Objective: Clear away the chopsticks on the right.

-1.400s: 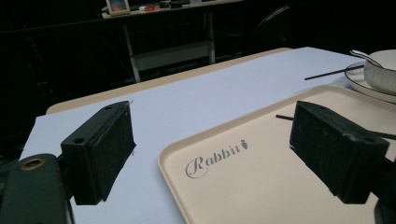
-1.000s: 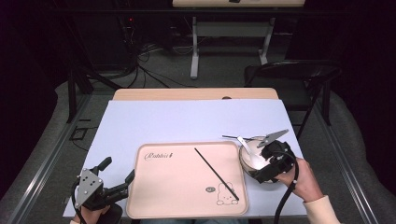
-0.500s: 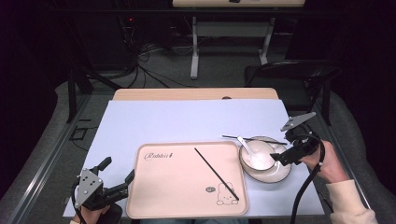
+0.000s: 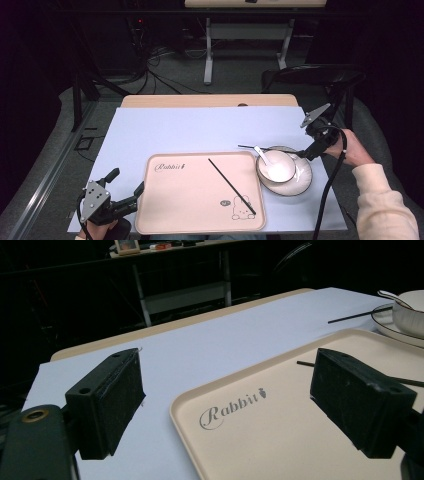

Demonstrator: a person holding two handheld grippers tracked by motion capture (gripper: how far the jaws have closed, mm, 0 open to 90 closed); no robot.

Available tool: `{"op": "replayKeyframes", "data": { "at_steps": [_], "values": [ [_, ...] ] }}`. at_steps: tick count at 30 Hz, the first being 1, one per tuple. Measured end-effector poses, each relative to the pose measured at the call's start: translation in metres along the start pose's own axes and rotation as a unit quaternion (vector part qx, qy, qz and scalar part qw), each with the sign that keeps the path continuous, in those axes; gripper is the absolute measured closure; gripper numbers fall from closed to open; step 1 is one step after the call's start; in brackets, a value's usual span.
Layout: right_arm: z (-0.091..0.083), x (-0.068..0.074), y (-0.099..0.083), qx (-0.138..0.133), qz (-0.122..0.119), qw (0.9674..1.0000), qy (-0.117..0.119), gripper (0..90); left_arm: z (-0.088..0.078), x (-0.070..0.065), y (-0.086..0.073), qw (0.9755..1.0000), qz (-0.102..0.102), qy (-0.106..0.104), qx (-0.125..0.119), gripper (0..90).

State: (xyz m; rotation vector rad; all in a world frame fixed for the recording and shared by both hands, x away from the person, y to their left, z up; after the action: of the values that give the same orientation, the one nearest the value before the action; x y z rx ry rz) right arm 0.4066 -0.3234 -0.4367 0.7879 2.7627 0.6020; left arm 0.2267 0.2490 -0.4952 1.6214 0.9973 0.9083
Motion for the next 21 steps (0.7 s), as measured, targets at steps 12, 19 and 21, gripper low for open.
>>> {"op": "replayKeyframes", "data": {
  "at_steps": [12,19,21],
  "values": [
    [0.040,-0.018,0.019,0.091,-0.079,0.9926,0.007,15.0,0.000,0.000,0.000,1.0000,0.000,0.000,0.001,13.6],
    [0.054,-0.017,0.022,0.112,-0.100,0.9885,0.019,40.6,0.000,0.000,0.000,1.0000,0.000,-0.001,0.000,13.6],
    [0.059,-0.014,0.022,0.121,-0.116,0.9857,0.021,47.7,0.000,0.000,0.000,1.0000,0.000,-0.001,0.000,13.5]
  ]
}}
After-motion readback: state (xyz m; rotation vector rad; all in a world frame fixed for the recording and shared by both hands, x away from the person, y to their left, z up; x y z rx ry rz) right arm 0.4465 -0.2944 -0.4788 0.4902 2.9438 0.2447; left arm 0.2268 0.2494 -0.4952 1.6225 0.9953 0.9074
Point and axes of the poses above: each handheld gripper's, and its own axes: z roughly forward along the jaws, y roughly out of its top, x roughly to its left, the point moved 1 cm from there along z, roughly forward along the jaws, and after that the axes turned 5 degrees about y, right-handed, at the moved point
